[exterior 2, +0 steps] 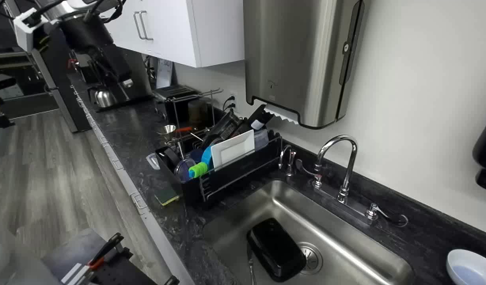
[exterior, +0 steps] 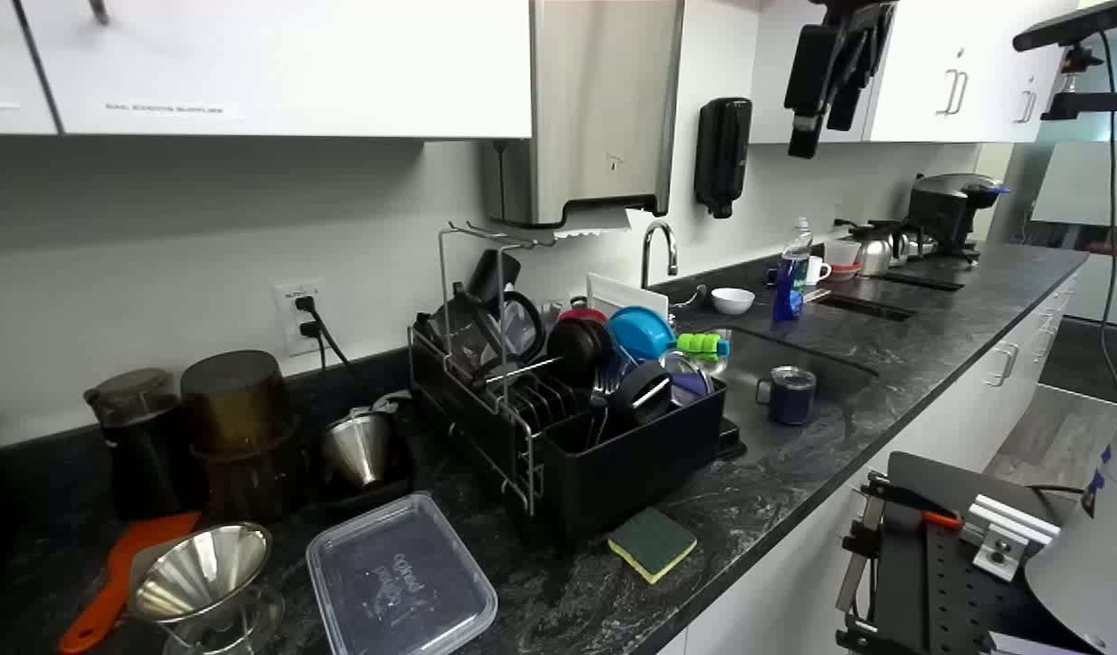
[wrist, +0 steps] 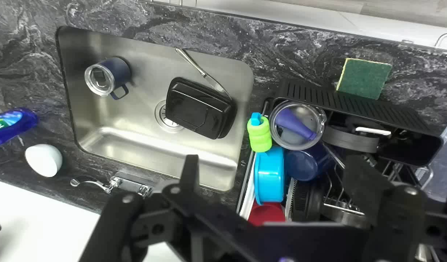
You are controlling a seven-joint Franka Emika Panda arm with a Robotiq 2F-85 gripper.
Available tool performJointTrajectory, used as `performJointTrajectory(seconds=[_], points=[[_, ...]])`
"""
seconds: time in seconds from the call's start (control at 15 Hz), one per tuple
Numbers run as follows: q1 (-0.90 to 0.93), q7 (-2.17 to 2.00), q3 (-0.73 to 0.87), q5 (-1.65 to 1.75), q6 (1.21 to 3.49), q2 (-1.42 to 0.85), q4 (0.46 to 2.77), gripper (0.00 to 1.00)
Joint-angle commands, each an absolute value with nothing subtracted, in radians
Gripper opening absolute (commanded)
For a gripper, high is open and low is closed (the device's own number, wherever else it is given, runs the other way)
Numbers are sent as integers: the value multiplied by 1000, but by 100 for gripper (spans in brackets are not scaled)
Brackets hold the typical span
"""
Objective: Put the blue object on the dish rack
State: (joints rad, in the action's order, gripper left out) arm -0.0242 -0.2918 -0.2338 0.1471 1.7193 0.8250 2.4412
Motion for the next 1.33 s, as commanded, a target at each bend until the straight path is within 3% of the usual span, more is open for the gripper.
performJointTrajectory(seconds=[0.0, 0.53, 1.27], points=[[-9, -301, -224, 156, 1715, 821, 2438, 100], [2, -266, -197, 147, 1728, 813, 2443, 100], [-84, -68, 59, 217, 1899, 645, 2385, 100]])
